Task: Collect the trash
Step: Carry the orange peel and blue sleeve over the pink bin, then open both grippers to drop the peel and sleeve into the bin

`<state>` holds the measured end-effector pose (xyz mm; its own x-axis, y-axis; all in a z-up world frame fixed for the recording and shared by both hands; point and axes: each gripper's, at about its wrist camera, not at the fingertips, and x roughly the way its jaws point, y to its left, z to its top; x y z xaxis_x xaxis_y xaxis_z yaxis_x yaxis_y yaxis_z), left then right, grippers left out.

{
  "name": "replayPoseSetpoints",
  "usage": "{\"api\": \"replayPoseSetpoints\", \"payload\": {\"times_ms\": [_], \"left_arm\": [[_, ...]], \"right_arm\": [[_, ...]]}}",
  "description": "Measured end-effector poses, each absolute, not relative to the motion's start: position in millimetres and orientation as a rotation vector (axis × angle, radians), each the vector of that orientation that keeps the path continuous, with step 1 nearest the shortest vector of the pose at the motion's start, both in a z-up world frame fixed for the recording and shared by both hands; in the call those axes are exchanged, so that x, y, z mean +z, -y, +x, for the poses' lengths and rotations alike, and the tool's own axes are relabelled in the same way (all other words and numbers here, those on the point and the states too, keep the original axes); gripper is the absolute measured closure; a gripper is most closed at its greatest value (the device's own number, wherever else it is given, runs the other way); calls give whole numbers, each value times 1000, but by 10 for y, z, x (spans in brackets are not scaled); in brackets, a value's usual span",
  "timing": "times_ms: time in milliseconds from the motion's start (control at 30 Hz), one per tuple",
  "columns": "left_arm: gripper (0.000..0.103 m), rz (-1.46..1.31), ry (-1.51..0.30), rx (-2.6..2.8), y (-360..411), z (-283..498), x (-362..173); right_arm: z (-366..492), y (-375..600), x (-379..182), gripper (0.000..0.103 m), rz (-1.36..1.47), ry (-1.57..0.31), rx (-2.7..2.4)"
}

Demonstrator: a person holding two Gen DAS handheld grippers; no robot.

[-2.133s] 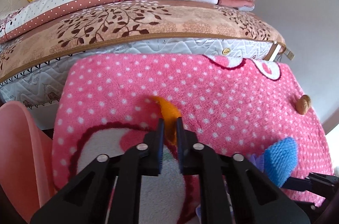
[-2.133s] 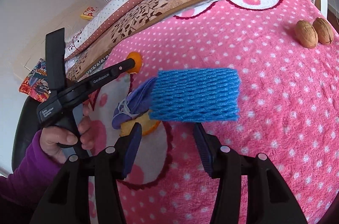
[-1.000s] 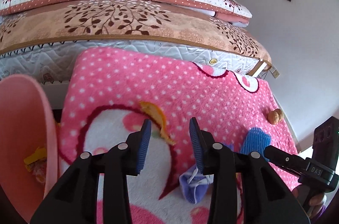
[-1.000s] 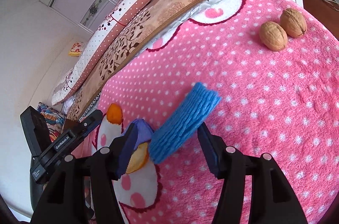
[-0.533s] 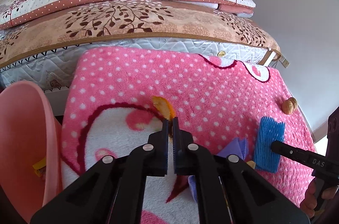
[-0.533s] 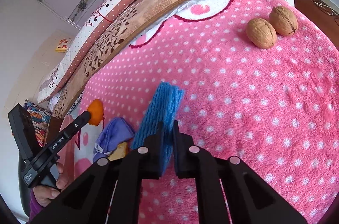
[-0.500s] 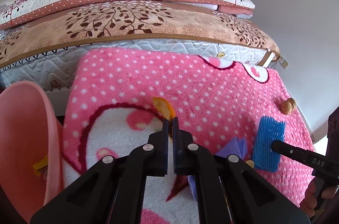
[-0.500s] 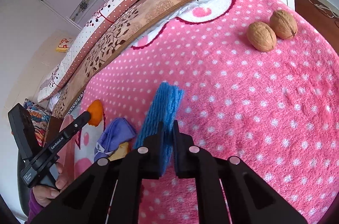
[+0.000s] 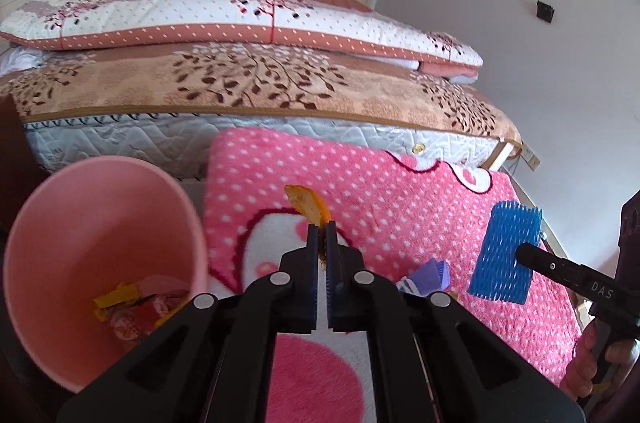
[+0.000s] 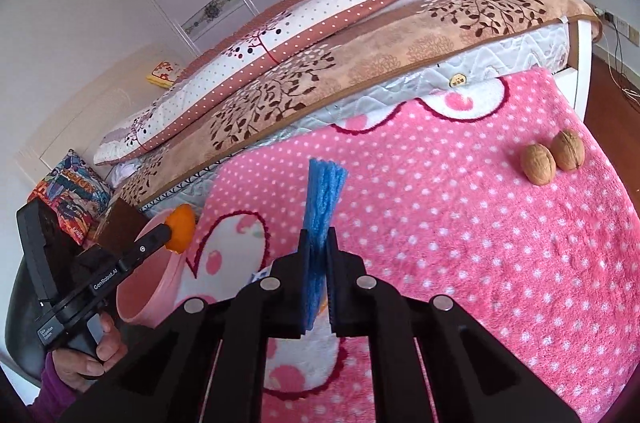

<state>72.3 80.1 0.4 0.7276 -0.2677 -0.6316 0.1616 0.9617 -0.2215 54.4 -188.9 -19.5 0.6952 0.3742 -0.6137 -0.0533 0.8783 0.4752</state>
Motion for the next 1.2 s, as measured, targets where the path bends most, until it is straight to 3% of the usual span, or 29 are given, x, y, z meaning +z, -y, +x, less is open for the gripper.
{"api": "replayPoseSetpoints", "payload": {"times_ms": [600,1200], "left_arm": [[101,-199,-636,-4,-2002,33,165],[100,-256,-715,10,-2372,-50,-185]], "right_arm": [[846,-32,280,96,227,-774,629],[1029,-1039,-179,95,97,-888,672]]}}
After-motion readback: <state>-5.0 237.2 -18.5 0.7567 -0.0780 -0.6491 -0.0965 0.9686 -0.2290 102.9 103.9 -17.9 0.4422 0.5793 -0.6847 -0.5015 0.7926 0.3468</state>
